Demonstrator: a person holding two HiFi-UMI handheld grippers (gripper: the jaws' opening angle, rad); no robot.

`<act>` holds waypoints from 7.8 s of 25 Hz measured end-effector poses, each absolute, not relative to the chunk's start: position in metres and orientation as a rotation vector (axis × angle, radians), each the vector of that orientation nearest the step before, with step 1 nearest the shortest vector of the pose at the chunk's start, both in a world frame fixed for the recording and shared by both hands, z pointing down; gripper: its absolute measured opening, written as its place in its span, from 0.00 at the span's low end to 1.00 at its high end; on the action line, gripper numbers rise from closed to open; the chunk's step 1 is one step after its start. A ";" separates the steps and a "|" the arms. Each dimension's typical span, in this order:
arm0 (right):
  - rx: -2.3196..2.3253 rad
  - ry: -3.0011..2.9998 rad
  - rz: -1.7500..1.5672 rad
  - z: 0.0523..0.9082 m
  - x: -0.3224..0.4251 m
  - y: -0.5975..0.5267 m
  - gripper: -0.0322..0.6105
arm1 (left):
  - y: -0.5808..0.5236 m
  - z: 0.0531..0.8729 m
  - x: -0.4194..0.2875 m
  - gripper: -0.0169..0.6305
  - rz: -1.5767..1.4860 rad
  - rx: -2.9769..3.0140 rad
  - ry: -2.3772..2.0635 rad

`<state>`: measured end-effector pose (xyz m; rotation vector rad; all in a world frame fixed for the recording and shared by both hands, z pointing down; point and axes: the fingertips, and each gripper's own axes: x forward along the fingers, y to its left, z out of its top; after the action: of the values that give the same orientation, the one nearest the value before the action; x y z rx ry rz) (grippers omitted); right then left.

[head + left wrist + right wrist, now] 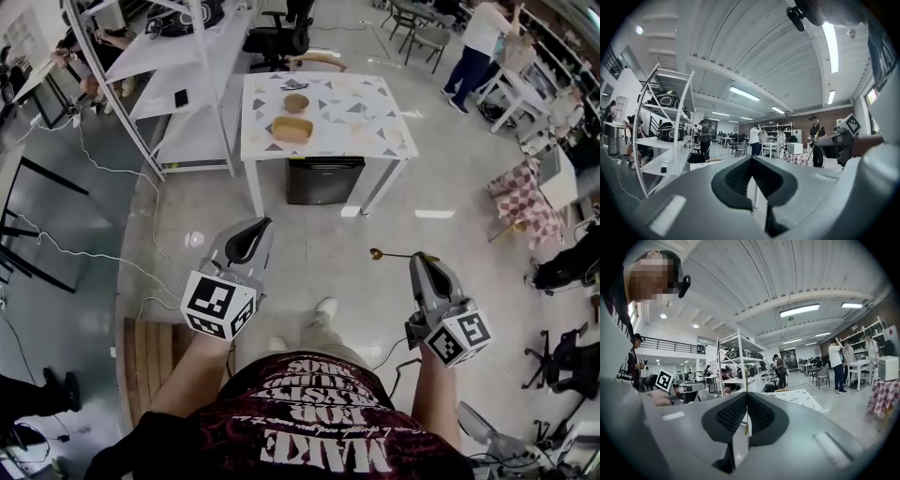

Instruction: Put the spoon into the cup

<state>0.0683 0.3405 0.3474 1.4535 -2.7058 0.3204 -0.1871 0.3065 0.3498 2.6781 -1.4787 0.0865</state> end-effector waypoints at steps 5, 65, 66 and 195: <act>1.441 -2.717 0.319 0.344 0.082 0.312 0.10 | 0.283 0.349 -0.173 0.03 0.095 2.686 -1.483; 1.432 -2.783 0.464 0.374 0.226 0.055 0.10 | 0.032 0.370 -0.023 0.03 0.263 2.684 -1.436; 1.431 -2.780 0.465 0.374 0.225 0.052 0.10 | 0.029 0.371 -0.022 0.03 0.263 2.687 -1.428; 1.222 -2.451 0.920 0.613 0.172 -0.427 0.10 | -0.392 0.530 -0.036 0.03 0.580 2.421 -1.236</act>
<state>0.1716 -0.4265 0.6133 1.2218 -2.4508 0.9202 -0.0356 -0.3920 0.5301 2.4208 -1.2360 0.5797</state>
